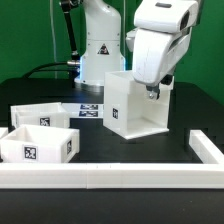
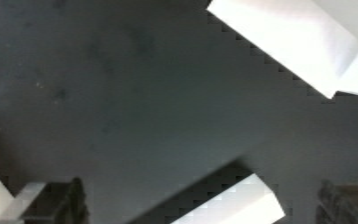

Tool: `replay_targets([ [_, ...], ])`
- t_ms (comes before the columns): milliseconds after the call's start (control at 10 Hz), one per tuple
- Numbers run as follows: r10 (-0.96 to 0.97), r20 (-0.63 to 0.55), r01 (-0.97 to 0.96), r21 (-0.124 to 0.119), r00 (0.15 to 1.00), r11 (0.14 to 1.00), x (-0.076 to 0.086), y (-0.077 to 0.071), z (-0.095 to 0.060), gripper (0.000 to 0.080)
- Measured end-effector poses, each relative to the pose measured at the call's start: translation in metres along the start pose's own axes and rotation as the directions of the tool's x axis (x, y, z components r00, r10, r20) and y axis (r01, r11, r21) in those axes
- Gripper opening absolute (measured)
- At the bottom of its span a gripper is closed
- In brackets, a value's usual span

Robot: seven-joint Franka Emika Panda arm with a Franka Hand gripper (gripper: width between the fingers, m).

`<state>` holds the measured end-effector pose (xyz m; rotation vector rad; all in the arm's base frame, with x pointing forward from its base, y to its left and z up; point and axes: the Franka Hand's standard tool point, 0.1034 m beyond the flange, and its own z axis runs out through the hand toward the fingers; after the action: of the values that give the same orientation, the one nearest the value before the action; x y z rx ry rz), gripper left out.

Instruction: Assemble drawer

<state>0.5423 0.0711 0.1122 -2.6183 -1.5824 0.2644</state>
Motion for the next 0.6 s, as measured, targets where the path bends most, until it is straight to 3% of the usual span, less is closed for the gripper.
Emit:
replay_targets([
  [200,0.055,0.006,-0.055,-0.004,0.998,0.999,-0.009,-0.011,-0.005,0.0650],
  [400,0.089,0.006,-0.089,-0.021,0.996,0.996,-0.021,-0.034,-0.010,0.0650],
  [600,0.279,0.009,-0.278,-0.033,0.960,0.960,-0.030,-0.059,-0.014,0.0650],
])
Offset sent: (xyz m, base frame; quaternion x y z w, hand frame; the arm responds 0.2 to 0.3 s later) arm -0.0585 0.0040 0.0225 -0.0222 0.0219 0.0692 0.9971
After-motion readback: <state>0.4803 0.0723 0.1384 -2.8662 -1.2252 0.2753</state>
